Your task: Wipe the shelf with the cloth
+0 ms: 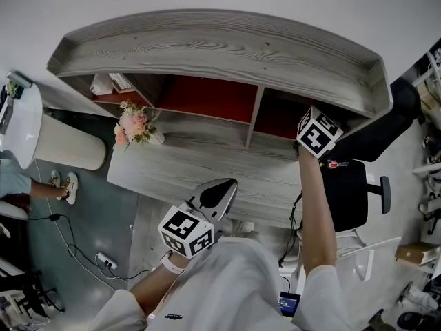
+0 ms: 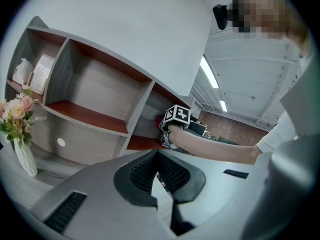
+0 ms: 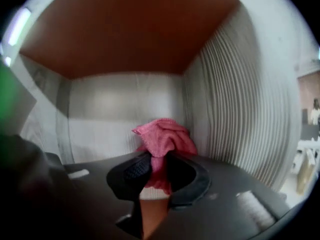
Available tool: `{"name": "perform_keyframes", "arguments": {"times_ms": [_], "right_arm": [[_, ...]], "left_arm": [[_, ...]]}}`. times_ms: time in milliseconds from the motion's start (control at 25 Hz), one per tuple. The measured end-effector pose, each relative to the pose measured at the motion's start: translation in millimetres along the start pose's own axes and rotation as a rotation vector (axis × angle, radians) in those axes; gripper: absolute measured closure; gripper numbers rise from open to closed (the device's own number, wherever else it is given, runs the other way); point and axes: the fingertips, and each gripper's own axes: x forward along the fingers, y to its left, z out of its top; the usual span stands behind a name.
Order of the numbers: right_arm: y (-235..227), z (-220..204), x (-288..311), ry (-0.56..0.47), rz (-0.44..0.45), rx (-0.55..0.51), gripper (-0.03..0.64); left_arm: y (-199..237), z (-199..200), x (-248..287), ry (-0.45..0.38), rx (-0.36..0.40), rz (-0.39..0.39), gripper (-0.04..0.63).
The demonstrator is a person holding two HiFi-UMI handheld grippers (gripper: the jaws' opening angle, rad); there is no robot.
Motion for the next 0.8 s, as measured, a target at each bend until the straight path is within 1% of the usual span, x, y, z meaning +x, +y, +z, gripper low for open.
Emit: {"name": "perform_keyframes", "arguments": {"times_ms": [80,200,320,440,600,800], "right_arm": [[5.4,20.1,-4.4,-0.078,0.027,-0.058,0.522],[17.1,38.5,-10.6,-0.158,0.083,-0.162,0.52],[35.9,49.9,-19.1,-0.234,0.163,-0.263,0.52],[64.4,59.8,-27.0,-0.298,0.251,-0.342,0.52],[106.9,58.6,-34.6,-0.341,0.349,-0.431,0.52],[159.4,41.4,-42.3,-0.346,0.472,-0.533,0.52]], "left_arm": [[-2.5,-0.1,0.1,-0.001,0.002,-0.004,0.594],[-4.6,-2.4,-2.1,0.004,0.003,-0.006,0.594],[-5.9,-5.2,-3.8,0.011,0.005,-0.006,0.594],[-5.6,-4.8,-4.8,0.008,0.006,0.0,0.594],[-0.6,0.1,-10.3,-0.012,0.001,0.025,0.594],[12.0,1.0,-24.8,-0.028,-0.01,0.074,0.594]]}}
